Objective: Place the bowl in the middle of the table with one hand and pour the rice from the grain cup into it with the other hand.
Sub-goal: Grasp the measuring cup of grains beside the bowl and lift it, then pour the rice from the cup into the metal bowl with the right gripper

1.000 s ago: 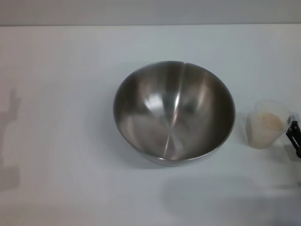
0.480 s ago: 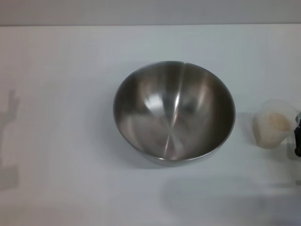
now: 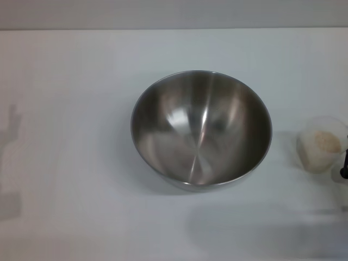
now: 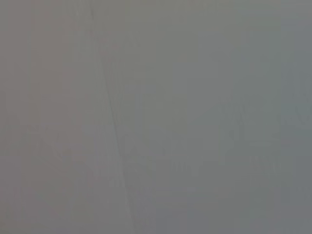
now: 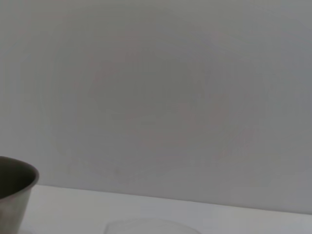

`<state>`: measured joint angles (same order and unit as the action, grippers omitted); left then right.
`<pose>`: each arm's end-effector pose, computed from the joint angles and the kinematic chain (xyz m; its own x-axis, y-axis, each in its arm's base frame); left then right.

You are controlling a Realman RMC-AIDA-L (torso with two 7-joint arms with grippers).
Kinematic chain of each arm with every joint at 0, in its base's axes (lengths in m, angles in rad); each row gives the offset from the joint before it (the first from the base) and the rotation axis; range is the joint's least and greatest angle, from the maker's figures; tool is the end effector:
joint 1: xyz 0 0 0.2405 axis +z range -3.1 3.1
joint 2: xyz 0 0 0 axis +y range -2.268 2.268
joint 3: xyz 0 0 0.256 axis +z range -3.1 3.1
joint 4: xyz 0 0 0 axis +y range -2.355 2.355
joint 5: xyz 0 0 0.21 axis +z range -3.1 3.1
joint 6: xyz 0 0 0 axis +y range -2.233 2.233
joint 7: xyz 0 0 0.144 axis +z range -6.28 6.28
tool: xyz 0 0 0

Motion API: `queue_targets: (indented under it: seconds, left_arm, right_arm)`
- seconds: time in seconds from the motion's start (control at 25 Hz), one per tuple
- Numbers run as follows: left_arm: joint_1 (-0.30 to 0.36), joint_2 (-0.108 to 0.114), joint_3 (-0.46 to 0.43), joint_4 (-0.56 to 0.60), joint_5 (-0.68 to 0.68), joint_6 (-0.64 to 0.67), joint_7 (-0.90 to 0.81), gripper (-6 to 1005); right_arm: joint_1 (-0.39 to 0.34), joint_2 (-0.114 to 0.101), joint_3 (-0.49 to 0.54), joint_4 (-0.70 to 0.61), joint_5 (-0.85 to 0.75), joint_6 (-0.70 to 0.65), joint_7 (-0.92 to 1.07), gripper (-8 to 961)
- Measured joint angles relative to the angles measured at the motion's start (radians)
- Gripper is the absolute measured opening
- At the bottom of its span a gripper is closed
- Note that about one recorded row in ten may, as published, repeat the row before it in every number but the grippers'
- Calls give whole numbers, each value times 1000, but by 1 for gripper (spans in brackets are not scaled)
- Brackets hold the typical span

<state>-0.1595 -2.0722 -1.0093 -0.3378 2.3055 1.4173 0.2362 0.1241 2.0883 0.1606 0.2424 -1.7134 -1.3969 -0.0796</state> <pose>-0.3527 0.2568 0.0279 0.8546 -0.2145 0.4730 0.5107 0.1819 -0.8403 0.3688 0.1979 -0.0422 0.7819 -0.0392 -0.6221 -0.6232 -0.0751 -0.7785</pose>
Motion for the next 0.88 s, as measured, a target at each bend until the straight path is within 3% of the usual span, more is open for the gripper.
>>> queue_targets:
  seconds: [0.28, 0.52, 0.64, 0.88]
  left_arm:
    - [1, 0, 0, 2, 2, -1, 0, 829]
    - [8, -1, 39, 15, 2, -3, 0, 829]
    - [21, -2, 80, 16, 0, -3, 0, 829]
    - [41, -6, 125, 16, 0, -3, -9, 829]
  right_arm:
    - [-6, -1, 9, 0, 0, -57, 0, 8]
    - [-14, -2, 39, 0, 1, -247, -1, 9]
    - [26, -5, 54, -20, 1, -350, -23, 9]
    - [122, -6, 62, -44, 1, -383, -69, 8]
